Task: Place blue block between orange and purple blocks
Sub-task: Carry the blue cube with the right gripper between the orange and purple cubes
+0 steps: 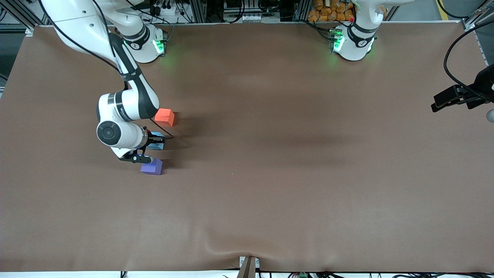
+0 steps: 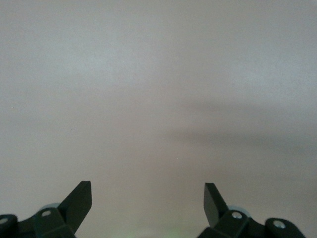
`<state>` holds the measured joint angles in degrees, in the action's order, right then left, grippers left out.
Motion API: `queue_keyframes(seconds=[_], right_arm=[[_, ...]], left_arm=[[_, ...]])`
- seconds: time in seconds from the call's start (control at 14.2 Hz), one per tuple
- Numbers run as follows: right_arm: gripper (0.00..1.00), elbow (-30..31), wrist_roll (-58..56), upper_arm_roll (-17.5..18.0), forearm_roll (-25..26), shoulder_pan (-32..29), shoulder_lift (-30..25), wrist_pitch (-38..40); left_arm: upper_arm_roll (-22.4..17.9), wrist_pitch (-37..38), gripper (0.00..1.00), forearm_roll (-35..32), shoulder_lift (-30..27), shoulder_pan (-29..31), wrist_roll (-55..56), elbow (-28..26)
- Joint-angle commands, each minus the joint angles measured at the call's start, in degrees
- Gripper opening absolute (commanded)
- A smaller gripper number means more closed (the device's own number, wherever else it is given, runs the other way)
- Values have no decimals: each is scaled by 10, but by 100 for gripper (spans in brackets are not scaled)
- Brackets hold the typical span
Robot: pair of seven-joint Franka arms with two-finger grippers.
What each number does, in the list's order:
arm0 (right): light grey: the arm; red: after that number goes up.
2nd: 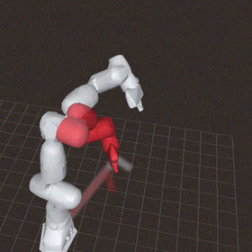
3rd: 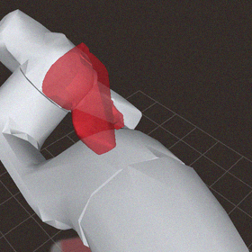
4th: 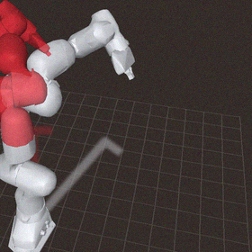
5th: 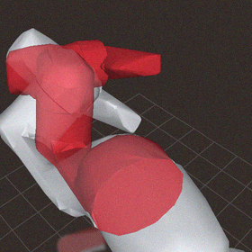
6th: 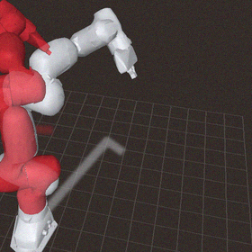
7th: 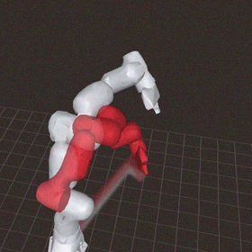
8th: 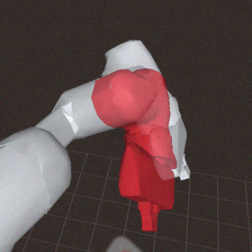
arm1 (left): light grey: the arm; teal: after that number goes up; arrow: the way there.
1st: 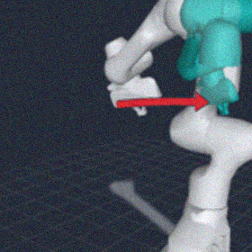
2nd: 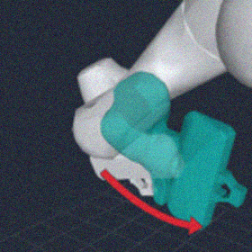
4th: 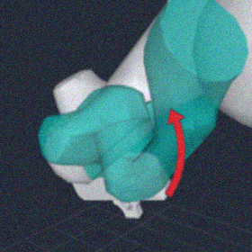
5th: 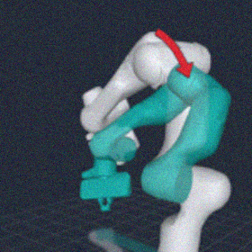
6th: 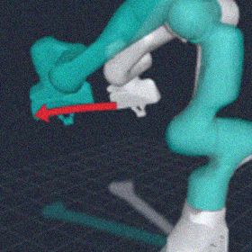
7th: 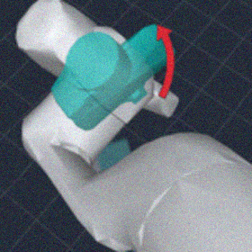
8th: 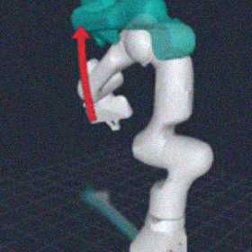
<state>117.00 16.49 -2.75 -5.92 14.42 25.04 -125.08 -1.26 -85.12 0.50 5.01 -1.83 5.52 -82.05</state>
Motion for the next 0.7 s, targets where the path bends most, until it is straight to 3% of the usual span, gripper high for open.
queue_keyframes(seconds=[0.0, 0.63], right_arm=[[42, 7, -4, 10, -28, -13, 2, -9], [44, 7, -7, 12, -28, -6, 2, -11]], left_arm=[[6, -7, 100, -13, -18, 5, -7, -17], [6, -7, 100, -12, -19, 14, -10, -19]])
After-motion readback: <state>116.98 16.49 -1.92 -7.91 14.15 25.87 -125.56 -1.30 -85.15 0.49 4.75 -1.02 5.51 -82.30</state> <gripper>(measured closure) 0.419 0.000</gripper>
